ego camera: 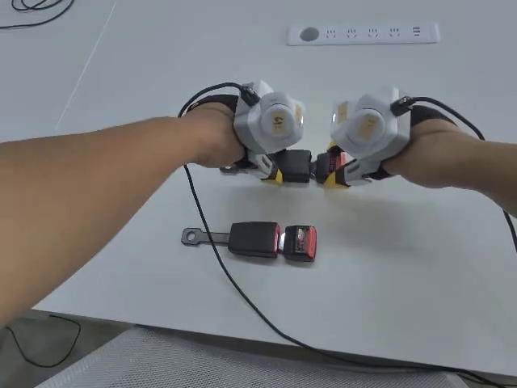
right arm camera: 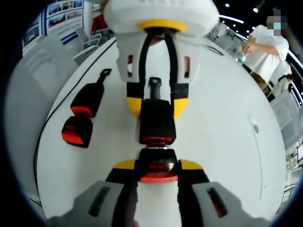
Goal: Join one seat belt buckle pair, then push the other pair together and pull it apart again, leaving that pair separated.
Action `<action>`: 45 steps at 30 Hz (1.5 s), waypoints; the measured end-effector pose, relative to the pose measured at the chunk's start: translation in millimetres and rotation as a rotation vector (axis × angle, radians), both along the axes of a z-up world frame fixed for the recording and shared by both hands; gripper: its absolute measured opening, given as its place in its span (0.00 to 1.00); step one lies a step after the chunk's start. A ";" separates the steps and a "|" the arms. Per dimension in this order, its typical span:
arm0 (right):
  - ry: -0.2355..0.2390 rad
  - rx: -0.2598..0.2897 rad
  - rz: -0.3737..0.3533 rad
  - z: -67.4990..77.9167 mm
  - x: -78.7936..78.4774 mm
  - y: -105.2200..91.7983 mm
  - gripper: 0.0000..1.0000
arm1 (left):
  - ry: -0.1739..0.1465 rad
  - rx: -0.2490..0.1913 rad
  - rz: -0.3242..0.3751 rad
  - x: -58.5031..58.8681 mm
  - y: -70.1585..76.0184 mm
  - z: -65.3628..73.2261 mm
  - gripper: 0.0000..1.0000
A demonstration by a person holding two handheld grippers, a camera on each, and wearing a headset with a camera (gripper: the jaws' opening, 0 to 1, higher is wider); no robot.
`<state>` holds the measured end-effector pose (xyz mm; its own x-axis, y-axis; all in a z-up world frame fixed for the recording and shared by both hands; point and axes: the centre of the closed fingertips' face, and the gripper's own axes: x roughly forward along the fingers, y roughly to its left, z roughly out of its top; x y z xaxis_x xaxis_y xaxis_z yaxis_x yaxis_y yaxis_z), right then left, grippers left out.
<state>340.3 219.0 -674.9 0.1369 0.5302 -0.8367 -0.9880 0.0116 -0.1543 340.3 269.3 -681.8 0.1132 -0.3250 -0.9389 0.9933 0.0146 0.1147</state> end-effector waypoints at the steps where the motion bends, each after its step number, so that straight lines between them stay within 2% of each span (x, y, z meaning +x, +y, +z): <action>1: -0.001 0.000 -0.001 0.0 0.4 -0.2 0.30 | 0.000 0.001 0.001 0.0 0.0 0.1 0.31; 9: 0.001 -0.011 -0.023 0.8 1.0 -15.8 0.31 | 0.000 0.004 0.014 0.7 0.6 1.7 0.31; 11: 0.008 0.012 -0.028 1.4 0.9 -17.2 0.31 | 0.002 0.000 0.010 0.7 0.5 2.0 0.31; 15: 0.020 0.012 -0.044 1.3 0.6 -20.8 0.31 | 0.002 -0.019 0.010 1.2 1.7 2.9 0.31; 16: 0.040 0.029 -0.048 2.7 -1.9 -21.5 0.31 | 0.001 -0.026 0.013 1.5 1.4 3.1 0.31; 19: 0.031 0.007 -0.069 0.1 -0.2 -36.8 0.32 | 0.000 -0.031 0.015 1.7 1.5 3.1 0.31; 21: 0.045 0.011 -0.092 -0.1 -1.1 -48.5 0.32 | 0.000 -0.025 0.017 1.8 1.9 3.1 0.32; 26: 0.033 -0.027 -0.087 0.2 -5.2 -80.4 0.32 | 0.002 -0.011 0.023 2.1 2.3 2.9 0.32; 30: 0.000 -0.089 -0.060 -1.0 -11.6 -112.1 0.33 | 0.004 -0.019 0.040 2.6 2.8 2.9 0.32; 36: -0.028 -0.152 -0.074 -3.5 -15.3 -153.5 0.34 | 0.004 -0.023 0.063 3.2 2.8 2.3 0.32; 39: -0.054 -0.198 -0.109 -4.0 -12.7 -171.0 0.34 | 0.006 -0.001 0.075 3.4 1.8 1.8 0.32; 45: -0.077 -0.211 -0.132 -2.1 -11.4 -175.2 0.35 | -0.041 0.033 0.038 1.2 1.4 3.2 0.33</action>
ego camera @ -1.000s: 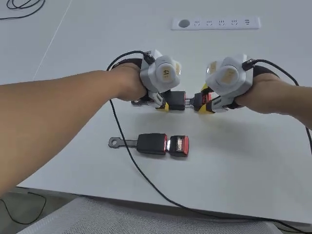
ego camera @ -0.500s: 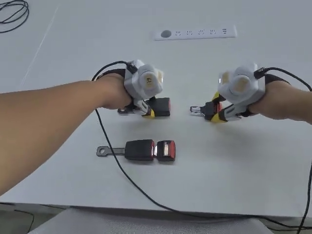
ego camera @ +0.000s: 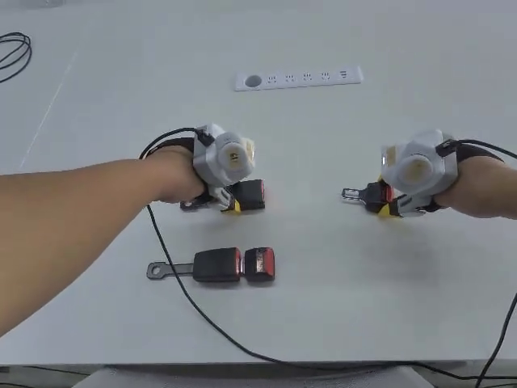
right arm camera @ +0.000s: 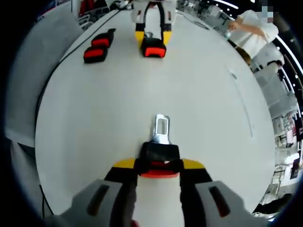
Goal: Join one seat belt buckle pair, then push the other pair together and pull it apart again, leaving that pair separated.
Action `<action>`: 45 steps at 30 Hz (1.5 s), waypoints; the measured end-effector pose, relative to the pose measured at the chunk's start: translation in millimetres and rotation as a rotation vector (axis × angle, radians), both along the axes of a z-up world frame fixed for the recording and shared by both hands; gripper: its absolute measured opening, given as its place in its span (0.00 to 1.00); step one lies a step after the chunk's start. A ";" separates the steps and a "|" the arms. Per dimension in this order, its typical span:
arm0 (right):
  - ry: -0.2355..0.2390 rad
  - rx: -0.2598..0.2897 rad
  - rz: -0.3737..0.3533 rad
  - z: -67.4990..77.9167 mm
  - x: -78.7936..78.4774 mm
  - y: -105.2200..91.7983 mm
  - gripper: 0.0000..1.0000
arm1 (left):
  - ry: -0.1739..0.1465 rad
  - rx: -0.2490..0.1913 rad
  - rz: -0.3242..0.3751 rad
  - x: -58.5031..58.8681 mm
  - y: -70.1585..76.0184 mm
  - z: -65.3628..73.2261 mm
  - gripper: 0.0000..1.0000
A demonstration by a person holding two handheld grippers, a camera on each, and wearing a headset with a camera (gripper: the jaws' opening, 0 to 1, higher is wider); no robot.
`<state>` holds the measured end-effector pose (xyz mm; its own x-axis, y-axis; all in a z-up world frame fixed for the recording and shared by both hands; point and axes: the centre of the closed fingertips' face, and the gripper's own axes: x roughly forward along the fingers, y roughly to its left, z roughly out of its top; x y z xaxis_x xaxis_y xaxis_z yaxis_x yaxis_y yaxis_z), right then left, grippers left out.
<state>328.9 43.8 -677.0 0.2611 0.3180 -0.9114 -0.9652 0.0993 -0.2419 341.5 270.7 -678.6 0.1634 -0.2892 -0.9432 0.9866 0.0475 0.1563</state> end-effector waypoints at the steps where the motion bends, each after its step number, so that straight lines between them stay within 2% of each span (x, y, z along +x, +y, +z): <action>1: -0.023 -0.010 0.006 1.1 1.4 1.3 0.35 | -0.011 0.005 -0.004 -0.1 0.0 0.4 0.33; 4: -0.050 -0.022 0.027 2.0 1.8 4.6 0.36 | -0.050 0.017 -0.053 1.1 -0.5 1.6 0.33; 8: -0.080 -0.024 -0.005 5.3 4.7 4.0 0.41 | -0.079 0.027 -0.050 -1.7 2.0 4.0 0.35; 11: -0.119 0.058 -0.061 17.6 7.7 10.4 0.50 | -0.100 0.023 -0.025 -3.0 8.6 9.9 0.41; 14: -0.113 0.120 -0.126 31.0 3.7 10.3 0.51 | -0.141 -0.001 0.020 -1.3 14.0 22.2 0.45; 16: -0.090 0.195 -0.199 41.3 -5.1 10.8 0.51 | -0.147 -0.037 0.042 -9.9 18.7 34.3 0.49; 18: -0.095 0.237 -0.205 49.4 -14.2 11.7 0.52 | -0.155 -0.067 0.048 -21.6 23.4 44.5 0.51; 20: -0.100 0.256 -0.210 55.2 -22.9 10.2 0.52 | -0.165 -0.101 0.069 -31.8 27.2 53.1 0.54; 21: -0.093 0.286 -0.232 60.6 -29.9 11.2 0.53 | -0.164 -0.143 0.093 -40.1 28.6 59.0 0.55; 24: -0.098 0.375 -0.271 81.9 -45.9 15.7 0.56 | -0.146 -0.213 0.187 -58.4 39.9 67.4 0.62; 25: -0.101 0.411 -0.283 91.0 -53.2 17.4 0.58 | -0.149 -0.252 0.215 -65.4 43.3 73.1 0.64; 26: -0.099 0.427 -0.295 95.6 -58.7 17.3 0.60 | -0.150 -0.262 0.226 -67.0 45.8 74.0 0.66; 27: -0.095 0.437 -0.297 98.9 -64.3 17.3 0.62 | -0.151 -0.284 0.249 -73.7 51.2 78.7 0.68; 31: -0.082 0.471 -0.330 105.1 -87.2 14.5 0.72 | -0.168 -0.374 0.346 -94.2 67.8 97.2 0.80; 36: -0.073 0.516 -0.410 102.4 -103.1 8.2 0.85 | -0.177 -0.463 0.484 -110.3 88.8 108.3 0.91; 40: -0.060 0.544 -0.471 100.4 -113.5 2.0 0.91 | -0.179 -0.481 0.535 -123.1 102.2 111.9 0.98; 45: -0.065 0.542 -0.477 100.3 -123.9 -2.3 0.98 | -0.179 -0.492 0.600 -134.7 120.6 113.7 1.00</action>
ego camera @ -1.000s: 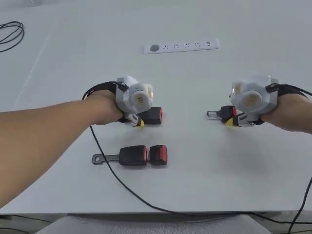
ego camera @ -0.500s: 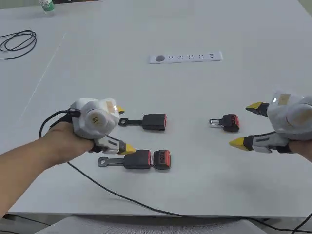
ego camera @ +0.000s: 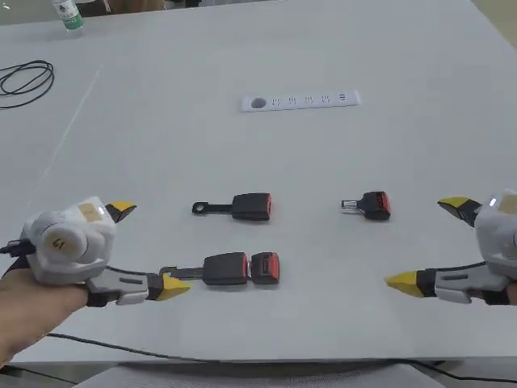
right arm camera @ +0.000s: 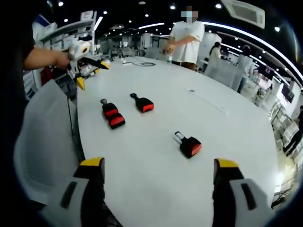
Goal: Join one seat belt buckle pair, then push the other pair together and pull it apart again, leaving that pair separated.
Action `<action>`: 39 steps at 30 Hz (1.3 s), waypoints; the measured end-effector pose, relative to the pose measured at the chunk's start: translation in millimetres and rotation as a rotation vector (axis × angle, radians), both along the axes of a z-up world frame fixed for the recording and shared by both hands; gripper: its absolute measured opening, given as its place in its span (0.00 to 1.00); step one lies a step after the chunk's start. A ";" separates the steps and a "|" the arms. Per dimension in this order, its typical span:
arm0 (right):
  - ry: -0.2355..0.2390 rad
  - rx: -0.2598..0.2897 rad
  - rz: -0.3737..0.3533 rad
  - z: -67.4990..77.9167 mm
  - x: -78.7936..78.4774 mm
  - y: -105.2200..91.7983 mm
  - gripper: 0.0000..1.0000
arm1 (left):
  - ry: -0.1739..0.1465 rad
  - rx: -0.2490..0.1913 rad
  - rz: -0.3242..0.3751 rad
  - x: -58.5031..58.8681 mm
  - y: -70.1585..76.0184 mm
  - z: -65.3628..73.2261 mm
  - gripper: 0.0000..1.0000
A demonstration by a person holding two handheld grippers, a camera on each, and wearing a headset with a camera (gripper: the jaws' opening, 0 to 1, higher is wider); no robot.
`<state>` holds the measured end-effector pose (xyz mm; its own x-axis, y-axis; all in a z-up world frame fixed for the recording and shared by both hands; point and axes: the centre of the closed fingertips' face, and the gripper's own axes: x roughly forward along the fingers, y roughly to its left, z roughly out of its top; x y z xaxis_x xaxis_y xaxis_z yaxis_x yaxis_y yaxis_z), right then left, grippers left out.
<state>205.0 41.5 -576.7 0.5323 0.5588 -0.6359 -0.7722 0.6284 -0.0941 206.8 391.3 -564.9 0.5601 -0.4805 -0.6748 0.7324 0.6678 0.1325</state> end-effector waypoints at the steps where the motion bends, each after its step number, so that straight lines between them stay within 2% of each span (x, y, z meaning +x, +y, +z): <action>1: -0.003 0.008 -0.012 1.9 0.4 -0.7 1.00 | 0.002 -0.001 0.010 -1.7 3.5 0.1 1.00; 5: -0.017 0.032 -0.033 9.0 -0.3 -2.3 1.00 | -0.006 0.015 0.040 -9.9 18.0 -2.5 1.00; 7: -0.013 0.038 -0.043 9.4 0.0 -3.3 1.00 | 0.009 0.009 0.053 -14.1 21.7 -4.6 1.00; 12: -0.029 0.029 -0.043 14.5 1.0 -2.6 1.00 | 0.015 0.024 0.054 -21.5 22.4 -6.6 1.00; 16: -0.024 0.041 -0.037 16.9 1.2 2.1 1.00 | 0.013 0.022 0.055 -26.1 21.4 -6.2 1.00; 24: -0.009 0.043 -0.027 14.3 -5.8 9.5 1.00 | 0.027 0.020 0.088 -35.4 33.1 -11.3 1.00; 26: -0.003 0.040 -0.025 11.9 -9.1 11.2 1.00 | 0.026 0.016 0.093 -36.9 34.2 -11.7 1.00; 30: 0.006 0.041 -0.027 8.6 -13.8 13.7 1.00 | 0.006 0.002 0.105 -36.0 33.5 -9.6 1.00; 39: 0.022 0.044 -0.038 4.6 -21.0 11.9 1.00 | 0.003 0.002 0.092 -42.1 26.4 -16.0 1.00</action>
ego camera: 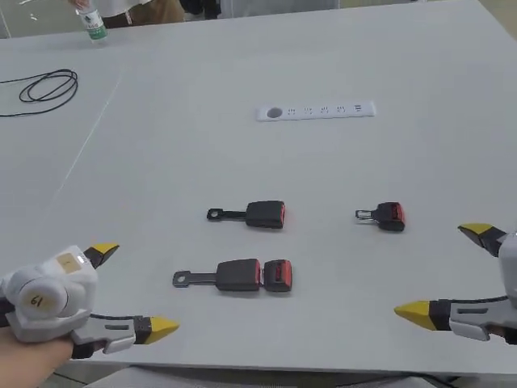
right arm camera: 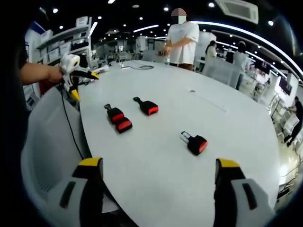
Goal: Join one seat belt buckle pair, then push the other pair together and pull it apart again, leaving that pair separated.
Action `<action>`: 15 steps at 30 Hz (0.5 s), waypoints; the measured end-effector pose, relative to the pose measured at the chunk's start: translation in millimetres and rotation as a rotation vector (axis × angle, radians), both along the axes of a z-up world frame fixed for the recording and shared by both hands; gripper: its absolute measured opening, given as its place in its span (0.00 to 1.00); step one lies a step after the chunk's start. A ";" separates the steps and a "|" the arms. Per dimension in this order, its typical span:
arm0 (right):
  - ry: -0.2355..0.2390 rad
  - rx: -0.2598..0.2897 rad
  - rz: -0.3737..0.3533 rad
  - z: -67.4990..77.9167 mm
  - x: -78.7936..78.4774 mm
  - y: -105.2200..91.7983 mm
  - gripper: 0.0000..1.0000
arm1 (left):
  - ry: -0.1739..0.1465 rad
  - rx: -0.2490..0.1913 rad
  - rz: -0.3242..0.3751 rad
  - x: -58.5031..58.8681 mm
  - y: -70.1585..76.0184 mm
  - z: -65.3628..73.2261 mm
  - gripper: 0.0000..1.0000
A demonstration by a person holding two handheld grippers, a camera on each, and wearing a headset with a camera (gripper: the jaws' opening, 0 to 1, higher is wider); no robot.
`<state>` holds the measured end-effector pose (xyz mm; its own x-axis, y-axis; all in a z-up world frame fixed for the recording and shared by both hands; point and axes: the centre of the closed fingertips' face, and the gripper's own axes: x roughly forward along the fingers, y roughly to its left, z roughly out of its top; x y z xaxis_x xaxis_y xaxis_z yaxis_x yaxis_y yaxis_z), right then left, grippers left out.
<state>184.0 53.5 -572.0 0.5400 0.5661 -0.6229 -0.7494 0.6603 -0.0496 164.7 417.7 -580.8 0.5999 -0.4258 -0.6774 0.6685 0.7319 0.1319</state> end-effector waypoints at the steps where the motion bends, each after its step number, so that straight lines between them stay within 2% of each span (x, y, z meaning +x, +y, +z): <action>1: -0.001 -0.001 0.001 -0.2 0.0 -0.1 1.00 | 0.000 0.000 -0.001 -0.5 -0.4 0.1 1.00; 15: -0.017 -0.011 0.003 0.7 -4.2 4.8 1.00 | 0.003 0.000 -0.009 -5.1 -0.9 -3.5 1.00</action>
